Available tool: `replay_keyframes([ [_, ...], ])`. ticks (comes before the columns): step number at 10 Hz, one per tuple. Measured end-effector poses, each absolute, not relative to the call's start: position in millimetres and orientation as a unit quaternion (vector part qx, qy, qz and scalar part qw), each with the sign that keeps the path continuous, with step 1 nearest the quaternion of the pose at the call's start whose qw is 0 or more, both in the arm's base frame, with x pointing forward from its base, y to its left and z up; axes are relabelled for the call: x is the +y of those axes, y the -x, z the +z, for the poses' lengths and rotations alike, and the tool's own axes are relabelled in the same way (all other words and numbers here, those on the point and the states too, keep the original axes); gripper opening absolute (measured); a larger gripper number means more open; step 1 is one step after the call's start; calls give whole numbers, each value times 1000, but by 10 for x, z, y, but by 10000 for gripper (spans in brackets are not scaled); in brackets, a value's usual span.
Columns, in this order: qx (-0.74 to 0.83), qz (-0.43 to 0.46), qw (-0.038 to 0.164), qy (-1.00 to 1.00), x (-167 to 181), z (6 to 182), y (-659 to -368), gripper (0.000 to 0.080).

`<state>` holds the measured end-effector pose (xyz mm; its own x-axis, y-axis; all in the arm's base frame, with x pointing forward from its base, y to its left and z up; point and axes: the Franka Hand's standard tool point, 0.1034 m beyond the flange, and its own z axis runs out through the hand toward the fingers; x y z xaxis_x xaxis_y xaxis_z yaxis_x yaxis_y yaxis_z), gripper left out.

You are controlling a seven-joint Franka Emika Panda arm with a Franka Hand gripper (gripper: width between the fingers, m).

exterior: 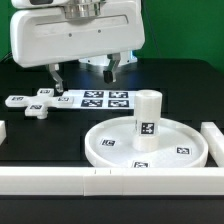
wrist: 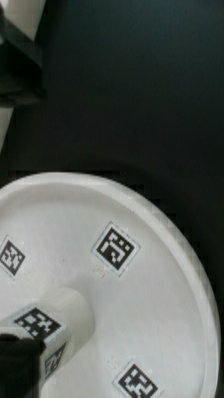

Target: Assemble round table

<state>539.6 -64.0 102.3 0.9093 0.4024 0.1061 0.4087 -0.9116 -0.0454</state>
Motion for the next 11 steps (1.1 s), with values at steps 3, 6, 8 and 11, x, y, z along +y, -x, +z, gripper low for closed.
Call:
replay_keyframes([
  [3, -252, -30, 36, 967, -1300, 804, -5047, 649],
  [6, -252, -25, 40, 967, -1293, 763, -5017, 649],
  [8, -255, -26, 39, 966, -1308, 760, -5010, 649],
  [11, -283, -43, 11, 958, -1589, 693, -4627, 649],
])
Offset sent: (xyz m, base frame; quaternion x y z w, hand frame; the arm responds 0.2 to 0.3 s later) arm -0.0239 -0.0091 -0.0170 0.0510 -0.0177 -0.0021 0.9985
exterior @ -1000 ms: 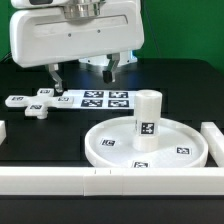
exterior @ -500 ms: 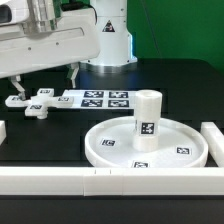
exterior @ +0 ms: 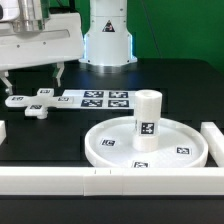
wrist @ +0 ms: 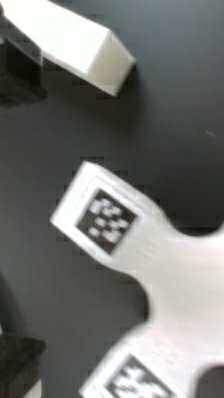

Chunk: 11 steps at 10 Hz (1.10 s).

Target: Assemble round table

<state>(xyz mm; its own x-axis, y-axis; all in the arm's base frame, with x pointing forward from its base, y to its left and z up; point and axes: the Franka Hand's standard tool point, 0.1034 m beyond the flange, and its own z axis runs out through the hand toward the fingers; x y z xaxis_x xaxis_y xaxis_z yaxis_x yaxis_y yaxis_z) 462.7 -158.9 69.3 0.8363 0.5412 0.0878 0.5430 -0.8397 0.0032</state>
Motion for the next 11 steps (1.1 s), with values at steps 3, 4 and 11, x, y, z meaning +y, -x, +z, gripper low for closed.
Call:
replay_keyframes([
  [3, -294, -40, 10, 955, -1760, 682, -4532, 649],
  [4, -294, -40, 10, 955, -1753, 679, -4533, 649],
  [11, -307, -27, 18, 951, -1652, 634, -4205, 649],
])
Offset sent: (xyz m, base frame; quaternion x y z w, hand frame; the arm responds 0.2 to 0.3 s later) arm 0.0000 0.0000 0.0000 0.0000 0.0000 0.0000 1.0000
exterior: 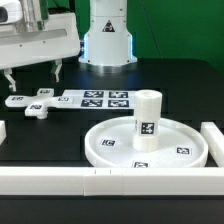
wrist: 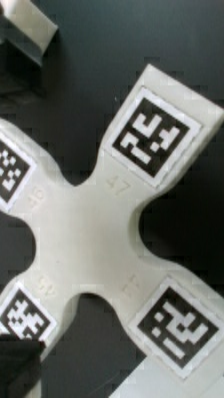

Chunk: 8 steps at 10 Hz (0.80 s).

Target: Assemble round table

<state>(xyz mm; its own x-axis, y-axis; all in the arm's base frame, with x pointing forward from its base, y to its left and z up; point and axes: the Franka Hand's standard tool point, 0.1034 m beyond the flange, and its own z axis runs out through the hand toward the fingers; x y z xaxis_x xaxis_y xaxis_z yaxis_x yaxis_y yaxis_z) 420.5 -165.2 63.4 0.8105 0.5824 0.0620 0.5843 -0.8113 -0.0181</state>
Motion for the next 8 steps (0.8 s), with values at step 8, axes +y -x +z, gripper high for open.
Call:
replay_keyframes([
  [8, -310, -19, 20, 950, -1571, 412, -4158, 649],
])
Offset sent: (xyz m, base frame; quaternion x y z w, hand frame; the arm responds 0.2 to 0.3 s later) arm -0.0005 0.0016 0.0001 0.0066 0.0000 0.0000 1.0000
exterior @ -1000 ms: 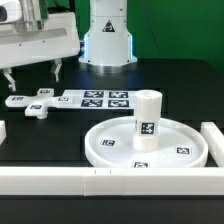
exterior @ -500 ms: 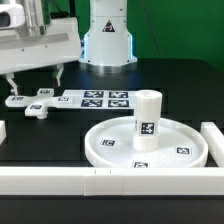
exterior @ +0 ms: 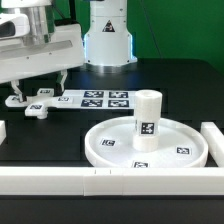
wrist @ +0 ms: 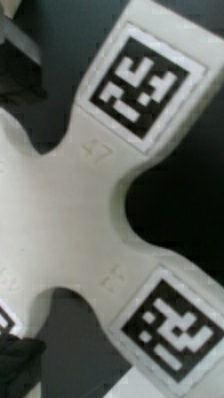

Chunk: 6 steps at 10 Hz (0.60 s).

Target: Assemble round table

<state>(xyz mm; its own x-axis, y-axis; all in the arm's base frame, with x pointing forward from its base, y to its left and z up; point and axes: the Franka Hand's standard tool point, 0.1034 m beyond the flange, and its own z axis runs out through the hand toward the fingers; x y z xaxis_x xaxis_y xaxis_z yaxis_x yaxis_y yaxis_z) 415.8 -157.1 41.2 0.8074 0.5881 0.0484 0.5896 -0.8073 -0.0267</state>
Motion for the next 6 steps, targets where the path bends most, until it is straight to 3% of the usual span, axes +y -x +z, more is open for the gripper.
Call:
replay_keyframes([
  [6, -317, -12, 23, 948, -1552, 348, -4116, 649],
])
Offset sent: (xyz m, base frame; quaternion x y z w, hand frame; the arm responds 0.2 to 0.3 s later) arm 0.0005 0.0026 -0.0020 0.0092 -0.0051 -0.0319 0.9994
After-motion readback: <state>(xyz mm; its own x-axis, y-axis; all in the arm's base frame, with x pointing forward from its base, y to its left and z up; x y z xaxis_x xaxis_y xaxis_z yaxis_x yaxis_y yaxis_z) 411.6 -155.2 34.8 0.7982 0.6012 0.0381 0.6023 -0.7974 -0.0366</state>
